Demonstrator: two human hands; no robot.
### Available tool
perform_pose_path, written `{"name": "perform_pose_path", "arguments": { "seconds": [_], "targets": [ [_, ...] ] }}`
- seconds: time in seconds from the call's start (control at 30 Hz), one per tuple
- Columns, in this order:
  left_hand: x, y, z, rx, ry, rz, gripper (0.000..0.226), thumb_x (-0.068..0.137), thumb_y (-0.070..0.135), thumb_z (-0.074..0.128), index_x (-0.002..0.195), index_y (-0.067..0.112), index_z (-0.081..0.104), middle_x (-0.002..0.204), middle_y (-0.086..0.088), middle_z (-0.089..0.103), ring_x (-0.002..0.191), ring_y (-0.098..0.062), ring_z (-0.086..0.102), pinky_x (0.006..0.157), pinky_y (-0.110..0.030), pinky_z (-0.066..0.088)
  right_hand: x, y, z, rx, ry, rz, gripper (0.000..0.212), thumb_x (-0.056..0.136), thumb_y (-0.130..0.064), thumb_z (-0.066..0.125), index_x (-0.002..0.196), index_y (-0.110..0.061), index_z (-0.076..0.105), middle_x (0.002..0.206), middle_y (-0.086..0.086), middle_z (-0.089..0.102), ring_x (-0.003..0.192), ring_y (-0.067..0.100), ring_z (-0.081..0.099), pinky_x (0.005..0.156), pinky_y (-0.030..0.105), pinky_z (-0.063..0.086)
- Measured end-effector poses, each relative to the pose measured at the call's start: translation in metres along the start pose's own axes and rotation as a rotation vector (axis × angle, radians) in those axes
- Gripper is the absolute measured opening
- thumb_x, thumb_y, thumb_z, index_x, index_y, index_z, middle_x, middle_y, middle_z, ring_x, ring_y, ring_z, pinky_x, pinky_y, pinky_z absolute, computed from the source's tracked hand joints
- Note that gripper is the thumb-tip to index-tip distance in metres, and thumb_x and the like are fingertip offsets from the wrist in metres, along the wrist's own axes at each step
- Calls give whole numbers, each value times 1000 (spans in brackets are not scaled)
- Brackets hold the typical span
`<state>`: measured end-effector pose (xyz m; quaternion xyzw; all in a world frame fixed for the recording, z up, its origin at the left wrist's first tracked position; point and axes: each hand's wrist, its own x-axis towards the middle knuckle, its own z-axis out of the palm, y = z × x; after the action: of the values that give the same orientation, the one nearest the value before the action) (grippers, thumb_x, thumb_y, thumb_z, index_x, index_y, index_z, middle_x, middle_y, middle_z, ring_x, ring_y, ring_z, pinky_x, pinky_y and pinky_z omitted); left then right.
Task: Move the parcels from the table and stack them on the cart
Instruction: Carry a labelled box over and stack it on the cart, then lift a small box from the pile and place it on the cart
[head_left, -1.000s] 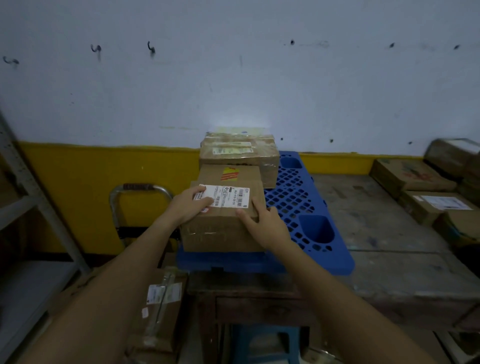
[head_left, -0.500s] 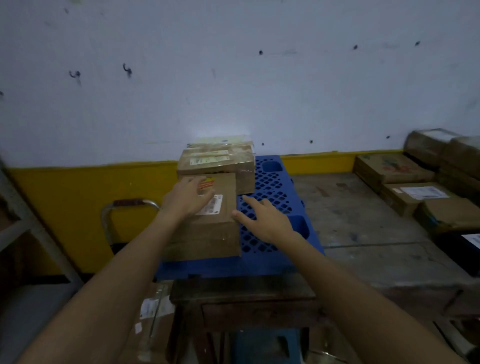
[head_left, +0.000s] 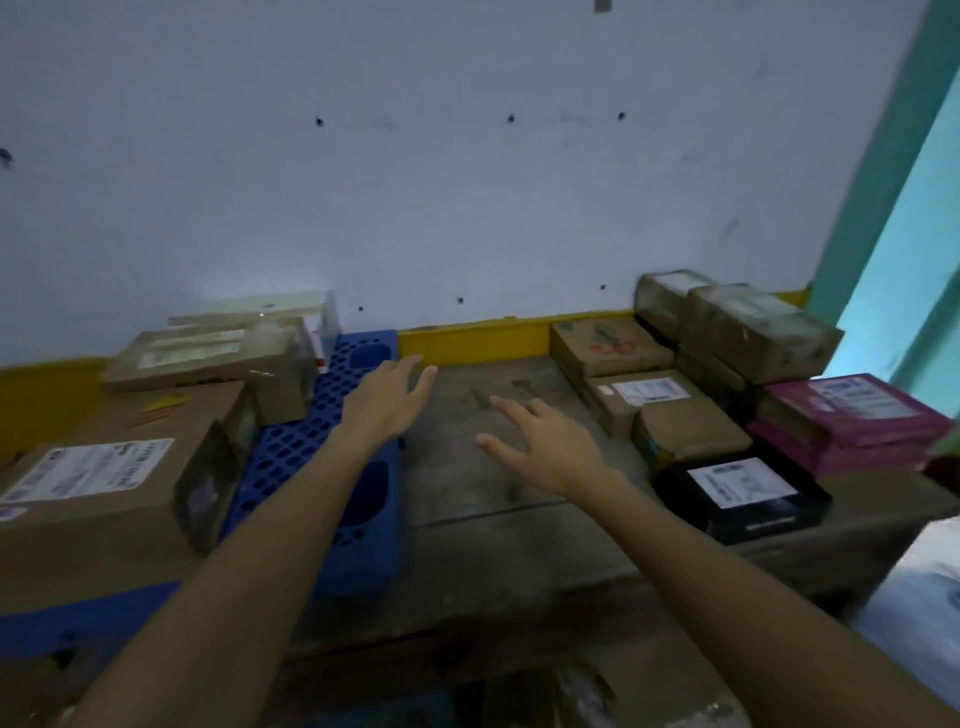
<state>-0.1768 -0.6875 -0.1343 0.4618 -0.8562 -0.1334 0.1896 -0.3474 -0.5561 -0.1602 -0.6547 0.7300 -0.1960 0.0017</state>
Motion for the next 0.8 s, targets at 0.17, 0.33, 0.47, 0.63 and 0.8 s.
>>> {"name": "perform_pose_path", "arguments": {
  "seconds": [0.17,0.33,0.47,0.63,0.8],
  "targets": [
    [37,74,49,-38,-44,21,57,97,52,23,146,23,29,148,-9,36,133,-30,38,105,-47,37,-6,87,-30,-11,-7,52,67,88,-66,33,145,-32,26,136,9,44,124,26,43,91,37,41],
    [92,132,75,-61,-35,58,54,99,47,26,144,20,32,148,-8,38,135,-28,36,108,-45,34,10,152,-44,25,16,94,67,88,-65,36,145,-32,27,135,8,46,124,25,44,95,39,42],
    [143,171,89,-66,4,105,51,99,45,27,143,20,34,145,-12,41,132,-31,39,105,-42,34,39,195,-56,4,72,116,66,89,-63,37,144,-29,30,134,10,46,118,29,48,87,36,42],
    [208,216,109,-119,-7,167,50,100,42,27,143,17,32,144,-17,41,130,-34,41,105,-44,35,79,251,-76,-18,94,183,64,90,-62,37,145,-31,27,142,6,40,123,25,45,92,39,46],
    [264,258,140,-145,-77,173,52,100,44,24,145,19,27,145,-18,36,130,-36,39,107,-46,33,113,315,-96,-9,107,254,68,87,-66,35,145,-31,25,138,11,41,119,28,49,91,39,45]
  ]
}}
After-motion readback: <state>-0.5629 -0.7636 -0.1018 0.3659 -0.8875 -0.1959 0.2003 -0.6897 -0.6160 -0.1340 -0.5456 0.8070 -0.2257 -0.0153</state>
